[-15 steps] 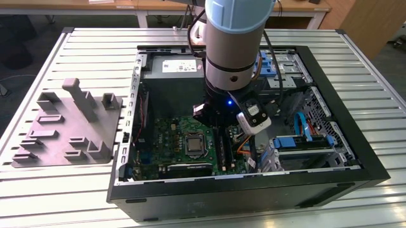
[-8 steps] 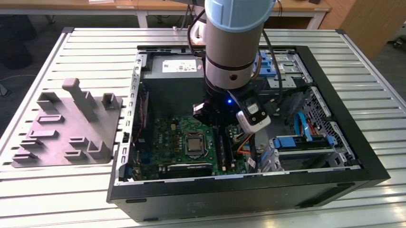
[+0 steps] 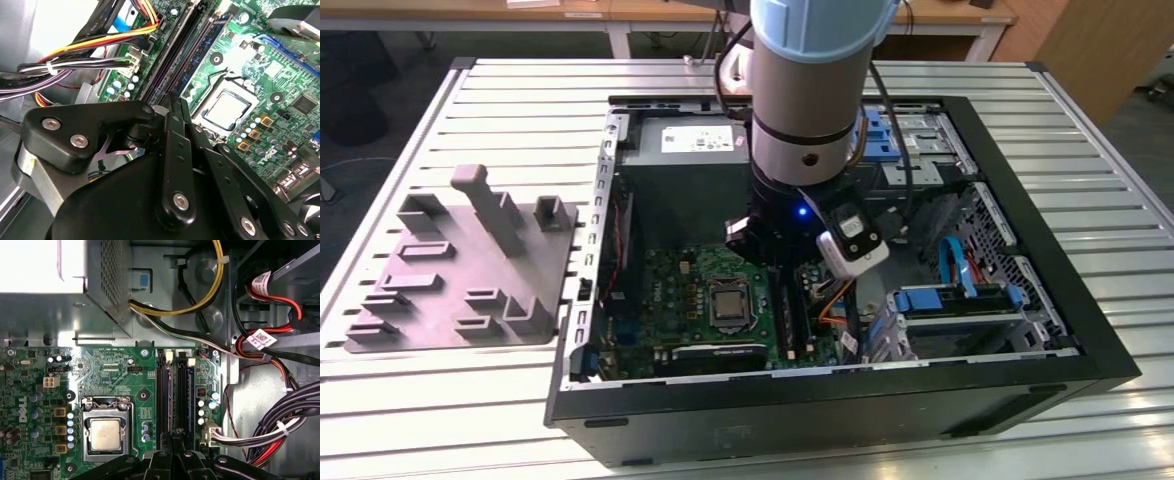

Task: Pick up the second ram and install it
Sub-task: 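Insert the second ram into the second slot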

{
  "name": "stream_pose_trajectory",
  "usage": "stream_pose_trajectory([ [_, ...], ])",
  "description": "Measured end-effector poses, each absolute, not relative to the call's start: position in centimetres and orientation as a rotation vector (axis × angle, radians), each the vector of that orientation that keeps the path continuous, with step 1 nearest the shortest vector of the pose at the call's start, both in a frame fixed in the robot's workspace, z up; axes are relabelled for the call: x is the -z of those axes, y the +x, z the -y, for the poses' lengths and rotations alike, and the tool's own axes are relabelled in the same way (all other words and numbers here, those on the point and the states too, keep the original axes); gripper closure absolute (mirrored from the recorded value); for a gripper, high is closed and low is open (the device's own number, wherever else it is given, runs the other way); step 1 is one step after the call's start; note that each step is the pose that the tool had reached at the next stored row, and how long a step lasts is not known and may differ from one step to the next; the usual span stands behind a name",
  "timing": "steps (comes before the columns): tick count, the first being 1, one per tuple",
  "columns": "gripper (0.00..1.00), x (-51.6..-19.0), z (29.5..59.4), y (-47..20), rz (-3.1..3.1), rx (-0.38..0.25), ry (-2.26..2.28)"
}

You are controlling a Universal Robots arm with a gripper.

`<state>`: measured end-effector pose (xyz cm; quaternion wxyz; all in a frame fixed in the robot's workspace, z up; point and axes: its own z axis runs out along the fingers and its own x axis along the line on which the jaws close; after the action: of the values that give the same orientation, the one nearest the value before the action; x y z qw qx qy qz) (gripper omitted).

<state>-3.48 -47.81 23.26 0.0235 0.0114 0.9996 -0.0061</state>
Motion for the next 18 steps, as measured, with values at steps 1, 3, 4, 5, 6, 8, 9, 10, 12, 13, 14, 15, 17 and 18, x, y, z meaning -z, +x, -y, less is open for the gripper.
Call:
stream_pose_trajectory([
  [1,0.89,-23.23,47.79,-3.48,-3.094,0.020,0.035],
  [3,0.89,-23.20,47.78,-3.49,-3.095,0.021,0.035],
  [4,0.89,-23.19,47.78,-3.48,-3.094,0.023,0.035],
  [5,0.89,-23.18,47.77,-3.49,-3.094,0.028,0.035],
  [6,0.89,-23.17,47.77,-3.49,-3.094,0.033,0.035],
  [8,0.89,-23.17,47.75,-3.49,-3.095,0.037,0.035],
  [9,0.89,-23.17,47.74,-3.48,-3.095,0.037,0.035],
  [10,0.89,-23.17,47.71,-3.49,-3.095,0.037,0.035],
  [12,0.89,-23.17,47.65,-3.49,-3.094,0.037,0.035],
  [13,0.89,-23.17,47.64,-3.49,-3.095,0.037,0.035],
  [14,0.89,-23.16,47.63,-3.48,-3.094,0.037,0.035],
  [15,0.89,-23.15,47.60,-3.48,-3.094,0.037,0.035],
  [17,0.89,-23.13,47.49,-3.49,-3.094,0.037,0.035],
  [18,0.89,-23.11,47.43,-3.48,-3.094,0.037,0.035],
])
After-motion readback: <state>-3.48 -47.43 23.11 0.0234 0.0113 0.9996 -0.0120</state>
